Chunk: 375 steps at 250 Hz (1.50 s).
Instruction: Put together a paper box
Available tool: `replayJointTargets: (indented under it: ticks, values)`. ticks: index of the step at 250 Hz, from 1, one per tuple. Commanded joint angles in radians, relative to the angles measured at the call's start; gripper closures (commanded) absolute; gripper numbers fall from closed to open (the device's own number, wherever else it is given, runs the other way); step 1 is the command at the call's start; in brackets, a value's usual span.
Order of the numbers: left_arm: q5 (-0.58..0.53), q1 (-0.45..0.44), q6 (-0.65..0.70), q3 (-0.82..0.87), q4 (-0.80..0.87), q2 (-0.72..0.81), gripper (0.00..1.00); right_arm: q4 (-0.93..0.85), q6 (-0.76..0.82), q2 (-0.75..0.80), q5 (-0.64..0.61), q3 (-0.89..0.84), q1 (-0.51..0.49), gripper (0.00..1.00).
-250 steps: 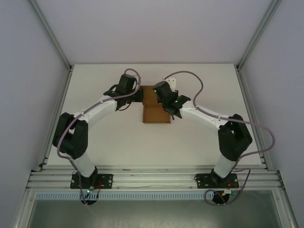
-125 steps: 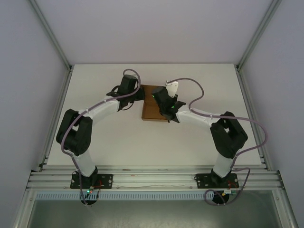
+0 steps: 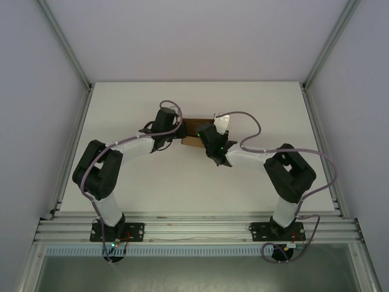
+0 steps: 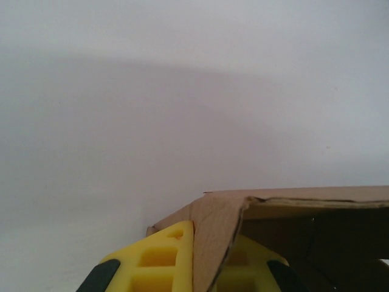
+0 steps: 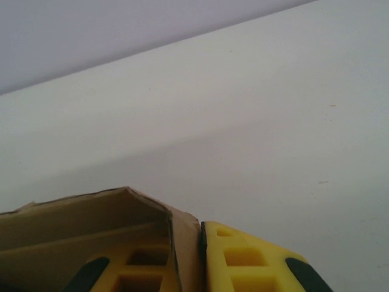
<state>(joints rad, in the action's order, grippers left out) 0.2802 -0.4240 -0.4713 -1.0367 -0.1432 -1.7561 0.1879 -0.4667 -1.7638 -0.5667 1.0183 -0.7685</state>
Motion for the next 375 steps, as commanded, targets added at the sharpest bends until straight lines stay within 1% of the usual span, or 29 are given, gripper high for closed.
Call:
replayJointTargets:
  ticks: [1, 30, 44, 57, 69, 82, 93, 112, 126, 152, 170, 193, 208, 236, 264, 282, 296, 308, 331, 364, 375]
  values:
    - [0.058, -0.028, -0.01, 0.055, -0.082, 0.026, 1.0, 0.074, 0.015, -0.014, -0.028, -0.023, -0.03, 0.86]
    - [0.077, -0.029, -0.003, 0.086, -0.103, 0.055, 1.0, 0.109, 0.069, -0.011, -0.066, -0.047, -0.051, 0.86]
    - [0.081, -0.029, 0.003, 0.093, -0.096, 0.073, 0.9, 0.11, 0.088, -0.008, -0.087, -0.056, -0.061, 0.86]
    - [0.08, -0.029, 0.01, 0.096, -0.081, 0.09, 0.85, 0.121, 0.118, -0.004, -0.088, -0.067, -0.067, 0.86]
    - [0.077, -0.029, 0.02, 0.096, -0.059, 0.107, 0.76, 0.136, 0.142, 0.002, -0.088, -0.082, -0.071, 0.86]
    - [0.066, -0.03, 0.029, 0.096, -0.031, 0.126, 0.7, 0.158, 0.175, 0.005, -0.085, -0.1, -0.081, 0.86]
    - [0.066, -0.029, 0.036, 0.096, -0.005, 0.144, 0.61, 0.177, 0.201, 0.006, -0.083, -0.115, -0.084, 0.86]
    - [0.057, -0.027, 0.046, 0.099, 0.043, 0.176, 0.5, 0.202, 0.23, 0.01, -0.081, -0.145, -0.088, 0.86]
    - [0.06, -0.024, 0.064, 0.107, 0.087, 0.2, 0.37, 0.211, 0.252, 0.012, -0.073, -0.162, -0.09, 0.86]
    - [0.063, -0.016, 0.067, 0.112, 0.169, 0.257, 0.19, 0.236, 0.29, 0.016, -0.071, -0.185, -0.097, 0.86]
    - [0.05, -0.013, 0.069, 0.116, 0.214, 0.305, 0.01, 0.249, 0.308, 0.02, -0.07, -0.196, -0.104, 0.86]
    - [-0.012, -0.003, 0.048, 0.116, 0.265, 0.368, 0.0, 0.275, 0.338, 0.02, -0.061, -0.205, -0.113, 0.86]
    - [-0.059, 0.02, 0.018, 0.106, 0.304, 0.401, 0.0, 0.293, 0.359, 0.017, -0.061, -0.211, -0.118, 0.86]
    - [-0.053, 0.095, -0.021, 0.085, 0.339, 0.427, 0.0, 0.305, 0.375, 0.012, -0.061, -0.219, -0.123, 0.86]
    - [0.024, 0.175, -0.047, 0.041, 0.36, 0.382, 0.0, 0.334, 0.391, 0.017, -0.039, -0.241, -0.129, 0.86]
    - [0.086, 0.201, -0.048, -0.002, 0.371, 0.321, 0.0, 0.344, 0.401, 0.018, -0.03, -0.251, -0.133, 0.86]
    - [0.136, 0.206, -0.054, -0.036, 0.37, 0.263, 0.0, 0.345, 0.409, 0.017, -0.026, -0.254, -0.136, 0.86]
    - [0.205, 0.209, -0.051, -0.07, 0.355, 0.21, 0.0, 0.352, 0.421, 0.014, -0.017, -0.255, -0.139, 0.86]
    - [0.279, 0.208, -0.054, -0.126, 0.353, 0.111, 0.0, 0.355, 0.428, 0.013, -0.017, -0.255, -0.146, 0.85]
    - [0.382, 0.206, -0.074, -0.099, 0.287, 0.04, 0.0, 0.351, 0.433, 0.014, -0.013, -0.259, -0.155, 0.84]
    - [0.394, 0.203, -0.075, -0.079, 0.275, 0.032, 0.0, 0.344, 0.423, 0.013, -0.015, -0.259, -0.155, 0.84]
